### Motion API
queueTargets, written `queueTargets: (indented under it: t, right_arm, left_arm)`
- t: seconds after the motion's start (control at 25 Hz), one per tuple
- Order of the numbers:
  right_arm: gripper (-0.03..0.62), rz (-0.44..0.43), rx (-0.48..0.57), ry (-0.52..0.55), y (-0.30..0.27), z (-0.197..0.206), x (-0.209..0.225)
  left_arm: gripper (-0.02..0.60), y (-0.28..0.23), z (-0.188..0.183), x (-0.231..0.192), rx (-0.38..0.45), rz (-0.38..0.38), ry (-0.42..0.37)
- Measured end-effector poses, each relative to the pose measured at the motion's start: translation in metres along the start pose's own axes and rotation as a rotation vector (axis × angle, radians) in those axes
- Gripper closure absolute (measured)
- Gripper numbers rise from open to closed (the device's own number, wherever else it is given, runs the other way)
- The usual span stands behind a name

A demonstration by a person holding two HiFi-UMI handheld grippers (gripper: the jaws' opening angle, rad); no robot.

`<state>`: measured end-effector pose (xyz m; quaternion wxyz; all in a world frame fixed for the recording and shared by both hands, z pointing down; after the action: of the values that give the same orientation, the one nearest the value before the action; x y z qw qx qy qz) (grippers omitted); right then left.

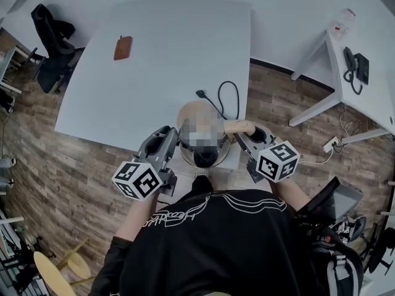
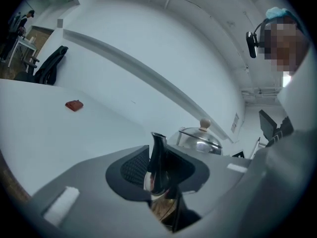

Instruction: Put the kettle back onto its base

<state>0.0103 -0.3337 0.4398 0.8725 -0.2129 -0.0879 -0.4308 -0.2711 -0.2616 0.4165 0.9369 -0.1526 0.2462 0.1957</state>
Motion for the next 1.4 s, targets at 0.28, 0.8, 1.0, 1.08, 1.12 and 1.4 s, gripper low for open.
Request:
queueTargets:
  t: [0.28,0.8,1.0,1.08,1.12,1.4]
  right_arm:
    - [0.49,-0.004,-0.019,-0.01,-0.039,0.001,0.02]
    - [0.49,0.015,-0.053,0.049,-0.076,0.012,0.046]
    - [0.49,0.023,-0.021,0.064,-0.08,0.015,0.049]
    - [0.49,0.022,-0.015,0.074,-0.08,0.017,0.049]
    - [0.49,0.024,-0.011,0.081,-0.08,0.017,0.049]
    - [0.49,0.023,-0.003,0.112,-0.084,0.016,0.052]
  left_arm:
    - [0.488,-0.032,-0.016,-0.034,-0.043,0.022,-0.062]
    - [0.491,-0.065,-0.007,-0.071,-0.066,0.039,-0.097]
    - [0.491,-0.07,-0.007,-0.075,-0.044,0.056,-0.13]
    - [0.491,-0.07,-0.006,-0.075,-0.036,0.063,-0.144]
    - [0.491,-0.07,-0.005,-0.076,-0.031,0.066,-0.148]
    - [0.488,-0.069,-0.001,-0.079,-0.012,0.057,-0.126]
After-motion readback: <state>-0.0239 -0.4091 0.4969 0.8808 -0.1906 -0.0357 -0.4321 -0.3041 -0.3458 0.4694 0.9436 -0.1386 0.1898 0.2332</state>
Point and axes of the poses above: the fingertips, and each gripper's own axes: y backward along the fingers, x to its right, z out of its underside, the point moved 8 cm from there along y, backward along the fingers
